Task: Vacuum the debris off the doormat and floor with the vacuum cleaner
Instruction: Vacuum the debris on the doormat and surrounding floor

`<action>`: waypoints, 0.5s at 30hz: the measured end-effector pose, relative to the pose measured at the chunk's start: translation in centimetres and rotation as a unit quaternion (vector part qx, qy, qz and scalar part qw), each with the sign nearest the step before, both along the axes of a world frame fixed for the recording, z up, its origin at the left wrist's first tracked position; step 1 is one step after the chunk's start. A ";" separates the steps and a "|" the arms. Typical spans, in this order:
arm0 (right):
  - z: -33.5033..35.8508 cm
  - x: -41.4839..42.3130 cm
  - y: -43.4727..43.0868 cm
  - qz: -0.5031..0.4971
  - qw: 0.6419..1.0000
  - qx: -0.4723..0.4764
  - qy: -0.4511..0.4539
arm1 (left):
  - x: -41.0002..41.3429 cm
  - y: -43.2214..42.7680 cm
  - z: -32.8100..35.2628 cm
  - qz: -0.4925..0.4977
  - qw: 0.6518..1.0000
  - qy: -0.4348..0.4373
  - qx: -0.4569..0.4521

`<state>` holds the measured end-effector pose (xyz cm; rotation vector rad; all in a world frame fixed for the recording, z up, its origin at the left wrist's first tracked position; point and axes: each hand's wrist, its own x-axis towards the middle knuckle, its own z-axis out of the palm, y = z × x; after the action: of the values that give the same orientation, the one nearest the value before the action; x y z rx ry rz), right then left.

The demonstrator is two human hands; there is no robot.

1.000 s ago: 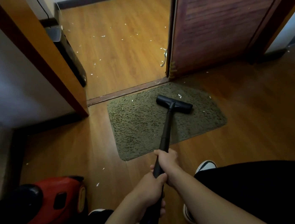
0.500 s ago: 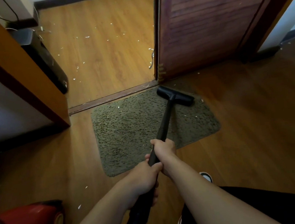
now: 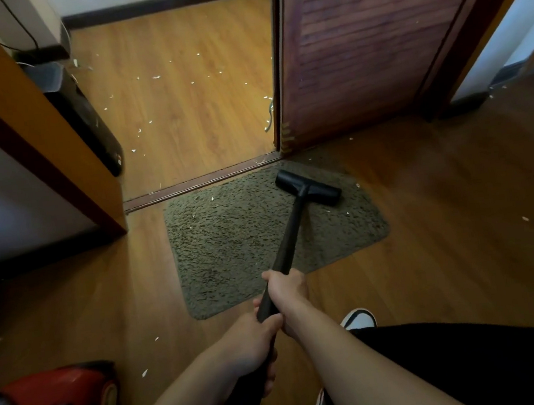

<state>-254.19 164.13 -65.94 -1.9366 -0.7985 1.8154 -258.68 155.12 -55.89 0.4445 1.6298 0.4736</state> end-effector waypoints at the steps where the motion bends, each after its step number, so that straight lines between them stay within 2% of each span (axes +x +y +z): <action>1: 0.3 -0.1 -0.9 0.000 1.000 -0.007 0.000 | 0.0 -0.8 0.2 -0.001 1.000 -0.001 0.000; 5: 4.9 0.6 -4.9 0.000 0.999 -0.028 0.014 | 0.1 -4.1 1.3 -0.001 1.000 0.000 -0.002; 15: 4.5 1.1 -8.7 0.005 1.000 -0.016 -0.013 | 0.8 -7.8 1.6 -0.002 1.000 0.007 0.004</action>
<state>-253.07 155.39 -61.41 -1.9841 -0.7940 1.8236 -257.87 147.32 -54.24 0.4579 1.6398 0.4757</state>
